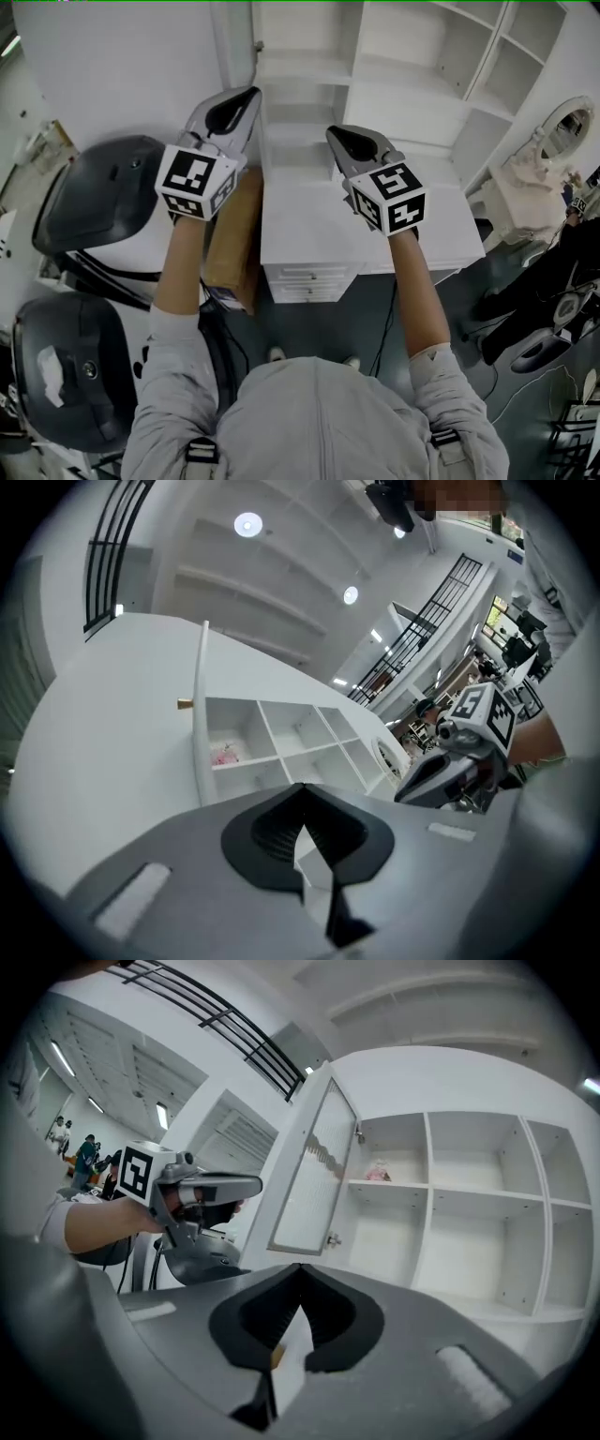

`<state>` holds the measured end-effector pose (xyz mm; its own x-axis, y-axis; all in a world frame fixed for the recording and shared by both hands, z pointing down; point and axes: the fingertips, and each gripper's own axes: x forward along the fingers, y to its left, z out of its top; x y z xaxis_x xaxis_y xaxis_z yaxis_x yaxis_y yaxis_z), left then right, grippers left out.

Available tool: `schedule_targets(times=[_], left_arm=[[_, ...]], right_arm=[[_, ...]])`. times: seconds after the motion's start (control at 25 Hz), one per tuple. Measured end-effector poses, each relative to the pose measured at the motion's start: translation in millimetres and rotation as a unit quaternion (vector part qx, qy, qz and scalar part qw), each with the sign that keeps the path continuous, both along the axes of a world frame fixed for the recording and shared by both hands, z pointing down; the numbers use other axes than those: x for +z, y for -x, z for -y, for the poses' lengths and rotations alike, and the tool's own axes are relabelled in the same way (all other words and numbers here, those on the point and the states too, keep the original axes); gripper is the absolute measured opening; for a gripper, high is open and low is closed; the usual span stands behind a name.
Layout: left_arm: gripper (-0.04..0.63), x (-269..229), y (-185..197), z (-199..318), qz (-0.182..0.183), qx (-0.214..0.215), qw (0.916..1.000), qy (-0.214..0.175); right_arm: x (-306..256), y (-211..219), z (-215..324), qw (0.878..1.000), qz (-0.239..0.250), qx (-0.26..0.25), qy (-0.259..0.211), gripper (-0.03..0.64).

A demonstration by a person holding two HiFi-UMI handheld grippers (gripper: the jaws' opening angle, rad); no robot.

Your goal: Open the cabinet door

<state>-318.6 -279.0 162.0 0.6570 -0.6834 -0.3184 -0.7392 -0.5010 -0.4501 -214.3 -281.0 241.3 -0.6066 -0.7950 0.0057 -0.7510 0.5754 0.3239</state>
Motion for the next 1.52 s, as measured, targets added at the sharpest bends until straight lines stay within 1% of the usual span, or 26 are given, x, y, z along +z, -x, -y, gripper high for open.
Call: schedule_targets(times=[0.16, 0.24, 0.32, 0.44, 0.48, 0.56, 0.68, 0.84, 1.08, 1.36, 1.52], left_arm=[[0.015, 47.2, -30.7, 1.3, -0.002, -0.002, 0.999, 0.044], [0.015, 68.5, -44.0, 3.8, 0.007, -0.005, 0.9983, 0.058], [0.015, 85.7, -55.6, 2.9, 0.022, -0.009, 0.9979, 0.061], [0.017, 107.2, -75.0, -5.2, 0.05, 0.001, 0.9973, 0.053], [0.017, 114.1, -81.2, -8.1, 0.055, 0.006, 0.9971, 0.052], [0.017, 126.2, -90.4, -12.4, 0.053, 0.016, 0.9969, 0.055], [0.017, 138.4, -94.6, -14.0, 0.036, 0.02, 0.9966, 0.072], [0.017, 151.8, -91.0, -12.5, 0.024, 0.008, 0.9955, 0.092], [0.017, 170.1, -88.6, -10.8, 0.023, -0.005, 0.9934, 0.113], [0.017, 177.8, -92.1, -11.3, 0.026, -0.001, 0.992, 0.123], [0.017, 181.1, -94.3, -11.6, 0.026, 0.003, 0.9914, 0.128]], right_arm=[[15.0, -44.6, -4.3, 0.999, 0.017, 0.026, 0.006, -0.002], [24.8, -63.6, -6.7, 0.999, 0.02, 0.039, 0.01, -0.002], [35.5, -81.1, -8.8, 0.998, 0.021, 0.052, 0.014, 0.0], [46.7, -104.3, -11.6, 0.997, 0.029, 0.067, 0.017, 0.0], [50.7, -110.9, -12.8, 0.997, 0.031, 0.071, 0.019, 0.0], [60.2, -120.0, -15.7, 0.996, 0.028, 0.076, 0.025, 0.0], [74.0, -125.4, -20.5, 0.996, 0.023, 0.076, 0.035, 0.0], [83.9, -131.5, -26.4, 0.996, 0.033, 0.076, 0.043, 0.0], [98.6, -136.9, -25.2, 0.995, 0.033, 0.081, 0.054, 0.0], [112.4, -135.2, -25.5, 0.994, 0.008, 0.088, 0.064, 0.0], [114.9, -134.9, -25.9, 0.994, 0.006, 0.087, 0.067, -0.001]])
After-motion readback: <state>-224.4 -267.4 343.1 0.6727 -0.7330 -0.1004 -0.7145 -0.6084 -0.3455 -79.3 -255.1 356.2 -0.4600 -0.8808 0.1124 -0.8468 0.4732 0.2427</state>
